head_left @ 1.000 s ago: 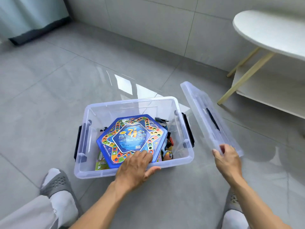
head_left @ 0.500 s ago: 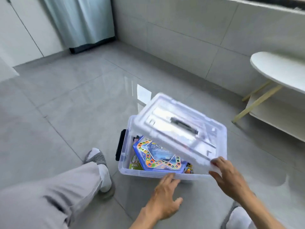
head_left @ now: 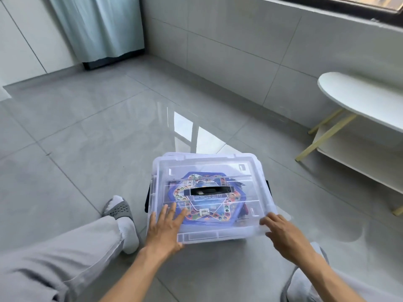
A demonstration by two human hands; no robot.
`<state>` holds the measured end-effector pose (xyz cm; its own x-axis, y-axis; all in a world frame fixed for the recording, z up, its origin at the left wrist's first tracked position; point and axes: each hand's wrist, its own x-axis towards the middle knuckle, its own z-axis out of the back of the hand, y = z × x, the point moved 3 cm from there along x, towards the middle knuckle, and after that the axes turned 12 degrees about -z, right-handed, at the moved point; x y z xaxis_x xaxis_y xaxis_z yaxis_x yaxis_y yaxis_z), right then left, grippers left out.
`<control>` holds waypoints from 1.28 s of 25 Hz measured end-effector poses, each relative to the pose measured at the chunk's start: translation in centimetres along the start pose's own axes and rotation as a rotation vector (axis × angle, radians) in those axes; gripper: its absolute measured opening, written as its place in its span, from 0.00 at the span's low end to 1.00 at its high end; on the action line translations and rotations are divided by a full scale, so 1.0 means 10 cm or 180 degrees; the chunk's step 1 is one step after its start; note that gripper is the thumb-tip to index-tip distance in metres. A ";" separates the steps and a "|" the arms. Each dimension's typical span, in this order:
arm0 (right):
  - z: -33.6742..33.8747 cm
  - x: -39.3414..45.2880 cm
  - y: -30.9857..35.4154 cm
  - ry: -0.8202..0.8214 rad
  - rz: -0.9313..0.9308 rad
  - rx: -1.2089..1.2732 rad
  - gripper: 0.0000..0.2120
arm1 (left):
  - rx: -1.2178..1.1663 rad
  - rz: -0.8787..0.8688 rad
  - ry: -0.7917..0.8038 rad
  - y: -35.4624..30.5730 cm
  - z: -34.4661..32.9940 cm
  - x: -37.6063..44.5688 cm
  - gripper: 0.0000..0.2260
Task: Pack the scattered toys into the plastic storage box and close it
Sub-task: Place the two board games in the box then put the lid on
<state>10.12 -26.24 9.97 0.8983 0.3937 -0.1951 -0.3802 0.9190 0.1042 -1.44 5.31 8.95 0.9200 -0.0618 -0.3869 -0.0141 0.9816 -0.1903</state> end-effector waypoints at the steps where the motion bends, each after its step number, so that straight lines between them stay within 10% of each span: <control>1: -0.02 0.01 -0.03 0.0010 -0.0019 0.0002 0.12 | 0.0030 -0.0084 -0.0027 -0.01 0.02 0.04 0.43; 12: 0.18 0.60 0.75 -0.0107 -0.0369 0.0211 0.24 | -0.0223 -0.0183 0.0255 0.15 0.24 0.44 0.45; 19: -0.24 1.12 1.47 0.1095 -0.0580 -0.0080 0.42 | -0.0806 -0.0338 -0.0038 0.26 0.42 0.51 0.33; 23: -0.20 1.16 1.42 0.1123 -0.0578 -0.0061 0.43 | -0.2591 0.1388 -0.1905 1.00 0.57 0.54 0.29; 26: -0.23 1.16 1.44 0.1110 -0.0594 -0.0036 0.42 | -0.4060 0.2282 -0.1000 1.21 0.16 0.59 0.51; 29: -0.22 1.16 1.45 0.1107 -0.0618 -0.0023 0.42 | -0.4487 0.2091 -0.1404 1.15 0.08 0.65 0.29; 32: -0.22 1.15 1.44 0.1086 -0.0611 -0.0025 0.42 | -0.3052 0.1953 -0.1791 1.08 0.27 0.66 0.15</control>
<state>14.49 -8.48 7.12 0.8288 0.1973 -0.5236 -0.2153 0.9762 0.0270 5.59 15.99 6.77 0.6971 0.6711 -0.2523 -0.5555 0.2831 -0.7818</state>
